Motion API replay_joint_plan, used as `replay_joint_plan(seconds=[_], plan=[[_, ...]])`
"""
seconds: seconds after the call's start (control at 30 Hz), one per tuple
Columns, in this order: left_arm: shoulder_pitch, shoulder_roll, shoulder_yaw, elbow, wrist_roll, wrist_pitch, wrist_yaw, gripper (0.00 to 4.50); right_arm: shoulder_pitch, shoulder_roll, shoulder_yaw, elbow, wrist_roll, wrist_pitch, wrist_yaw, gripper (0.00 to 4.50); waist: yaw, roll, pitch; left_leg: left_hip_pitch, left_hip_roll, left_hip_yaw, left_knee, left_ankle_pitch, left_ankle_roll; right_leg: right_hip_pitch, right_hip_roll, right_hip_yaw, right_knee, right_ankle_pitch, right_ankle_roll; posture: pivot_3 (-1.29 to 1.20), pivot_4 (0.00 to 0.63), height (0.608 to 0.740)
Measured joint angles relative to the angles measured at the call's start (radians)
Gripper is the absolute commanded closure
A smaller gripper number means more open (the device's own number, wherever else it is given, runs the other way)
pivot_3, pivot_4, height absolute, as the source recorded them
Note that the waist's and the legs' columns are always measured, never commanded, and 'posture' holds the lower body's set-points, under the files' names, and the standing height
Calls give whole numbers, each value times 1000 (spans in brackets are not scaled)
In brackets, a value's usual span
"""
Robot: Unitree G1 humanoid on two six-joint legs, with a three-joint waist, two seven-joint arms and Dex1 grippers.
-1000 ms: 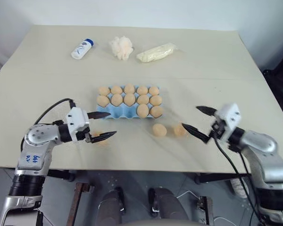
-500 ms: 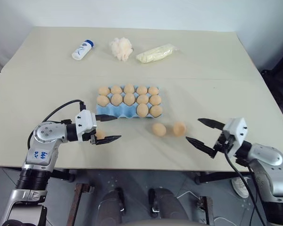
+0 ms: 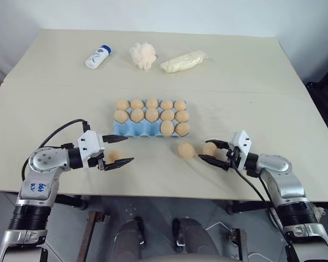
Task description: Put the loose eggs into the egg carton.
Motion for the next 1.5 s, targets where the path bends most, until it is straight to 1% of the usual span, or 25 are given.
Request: replay_joint_plan(seconds=[0.1, 0.13, 0.23, 0.3, 0.37, 0.43, 0.53, 0.7, 0.77, 0.83, 0.9, 0.93, 0.97, 1.07, 1.13, 1.27, 1.5], plan=[[29, 9, 40, -6, -7, 15, 19, 943, -3, 0, -4, -63, 21, 22, -4, 2129, -5, 0, 0, 0, 0, 0, 0, 0, -1, 0, 0, 0, 1, 0, 0, 0, 150, 740], [39, 14, 59, -6, -11, 20, 24, 943, -11, 0, -4, -96, 32, 43, -9, 2129, -9, 0, 0, 0, 1, 0, 0, -3, -5, 0, 0, 0, 2, 0, 0, 0, 150, 740], [68, 23, 103, -7, -17, 32, 43, 943, -57, 6, -2, -189, 55, 105, -34, 2129, -19, 0, 0, 0, 1, -1, 0, -3, -5, 0, 0, 0, 2, 0, -1, 0, 150, 740], [88, 23, 125, -1, -20, 34, 55, 943, -120, 47, 15, -220, 56, 156, -70, 2129, -29, 0, 0, 0, 1, -1, 0, -3, -5, 0, 0, 0, 2, 0, -1, 0, 150, 740], [101, 23, 138, 7, -20, 34, 62, 943, -186, 103, 59, -219, 44, 199, -107, 2129, -32, 0, 0, 0, 1, -1, 0, -3, -6, -1, 0, -1, 2, 0, -1, 0, 150, 740], [109, 24, 145, 14, -20, 33, 64, 943, -254, 166, 110, -190, 16, 218, -137, 2129, -32, 0, 0, 0, 1, 0, -1, -2, -6, -2, 0, -1, 3, 0, -2, 0, 150, 740], [109, 23, 150, 29, -22, 31, 69, 943, -365, 272, 196, -83, -51, 212, -178, 2129, -30, 0, 0, -1, 1, 0, -2, -2, -7, -3, 0, -1, 2, -1, -2, 0, 150, 740], [125, 23, 159, 19, -32, 32, 86, 943, -480, 383, 252, 114, -134, 159, -225, 2129, -27, 0, 0, -2, 1, 1, -2, -2, -6, -3, -1, -1, 2, 0, -2, 0, 150, 740], [139, 23, 163, 0, -32, 35, 97, 943, -501, 403, 256, 175, -153, 142, -230, 1461, -27, 0, 0, -2, 1, 1, -2, -2, -6, -3, -1, -1, 2, 0, -2, 0, 150, 740], [153, 23, 172, -5, -34, 41, 104, 943, -502, 409, 257, 215, -162, 127, -225, 951, -27, 0, 0, -2, 1, 1, -2, -2, -7, -3, -1, -1, 2, 0, -2, 0, 150, 740], [160, 23, 174, -14, -36, 44, 110, 943, -502, 411, 256, 238, -168, 125, -220, 175, -29, 0, 0, -2, 1, 1, -2, -3, -7, -3, -1, -1, 2, 0, -2, 0, 150, 740], [162, 23, 174, -18, -37, 48, 111, 943, -501, 413, 255, 239, -167, 125, -218, 54, -29, 0, 0, -2, 1, 1, -2, -3, -7, -3, -1, -1, 2, 0, -2, 0, 150, 740], [162, 23, 174, -23, -37, 52, 114, 943, -501, 413, 252, 234, -166, 127, -217, 54, -29, 0, 0, -2, 1, 1, -2, -3, -7, -3, -1, -1, 2, 0, -2, 0, 150, 740], [151, 23, 167, -46, -38, 68, 119, 943, -477, 392, 234, 126, -141, 160, -213, 54, -29, 0, 0, -2, 1, 1, -3, -3, -7, -4, -1, -1, 2, 0, -2, 0, 150, 740], [127, 18, 147, -49, -40, 75, 117, 943, -420, 317, 200, -18, -111, 190, -192, 54, -21, 0, 0, -2, 1, 0, -3, -3, -7, -3, -1, -2, 1, -1, -2, 0, 150, 740], [84, -4, 98, -40, -42, 82, 92, 943, -236, 152, 98, -199, -73, 198, -155, 54, -3, -1, 0, -2, 0, 1, -4, -5, -6, -2, -2, -2, -3, -1, -2, 0, 150, 740], [-35, -58, 1, 28, -28, 55, 49, 943, 82, 6, -112, -348, 4, 107, -132, 54, -2, 0, 0, 0, 1, 1, -3, -4, -6, -1, 1, -1, -1, -1, -2, 0, 150, 740]])
